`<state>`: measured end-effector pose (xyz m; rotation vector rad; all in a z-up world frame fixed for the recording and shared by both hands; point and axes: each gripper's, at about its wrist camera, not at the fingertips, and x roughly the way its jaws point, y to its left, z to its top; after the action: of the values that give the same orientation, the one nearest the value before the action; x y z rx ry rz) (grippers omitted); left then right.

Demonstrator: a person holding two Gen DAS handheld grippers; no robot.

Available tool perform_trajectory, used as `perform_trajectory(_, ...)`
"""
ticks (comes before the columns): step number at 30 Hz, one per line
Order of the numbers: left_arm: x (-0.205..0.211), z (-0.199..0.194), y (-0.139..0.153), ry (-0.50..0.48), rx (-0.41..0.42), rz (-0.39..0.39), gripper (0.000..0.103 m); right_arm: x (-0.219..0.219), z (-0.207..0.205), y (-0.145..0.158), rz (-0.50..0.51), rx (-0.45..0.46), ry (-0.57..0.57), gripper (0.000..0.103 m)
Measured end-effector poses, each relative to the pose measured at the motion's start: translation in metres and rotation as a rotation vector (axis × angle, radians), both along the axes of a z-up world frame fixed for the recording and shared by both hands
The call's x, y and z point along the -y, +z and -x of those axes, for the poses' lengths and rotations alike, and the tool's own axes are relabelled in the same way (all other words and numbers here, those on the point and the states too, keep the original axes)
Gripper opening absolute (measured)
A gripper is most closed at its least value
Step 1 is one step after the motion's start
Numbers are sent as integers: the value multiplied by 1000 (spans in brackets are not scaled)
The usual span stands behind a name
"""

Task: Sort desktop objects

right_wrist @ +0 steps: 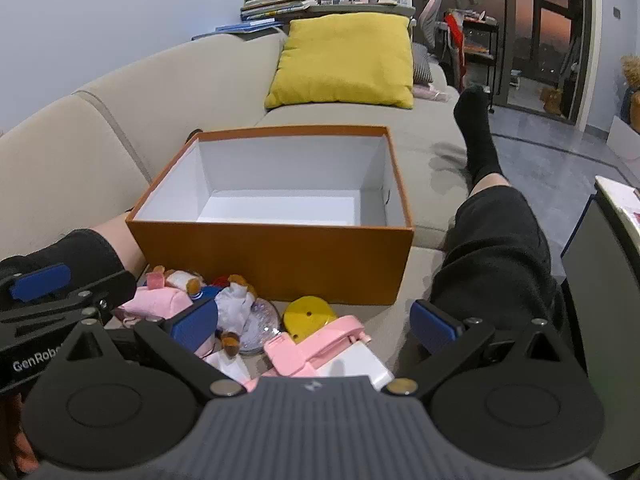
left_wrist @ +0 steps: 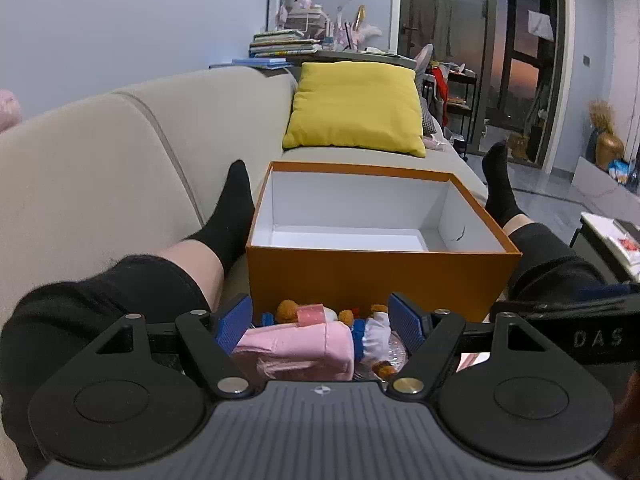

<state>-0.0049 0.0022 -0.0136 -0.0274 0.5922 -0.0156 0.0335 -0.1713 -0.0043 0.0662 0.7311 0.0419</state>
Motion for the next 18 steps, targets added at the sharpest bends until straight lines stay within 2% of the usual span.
perform_trajectory(5, -1, -4, -2, 0, -44, -2, 88, -3, -2, -2, 6, -23, 5, 102)
perform_trajectory(18, 0, -5, -5, -6, -69, -11, 88, -2, -7, -11, 11, -66, -7, 102)
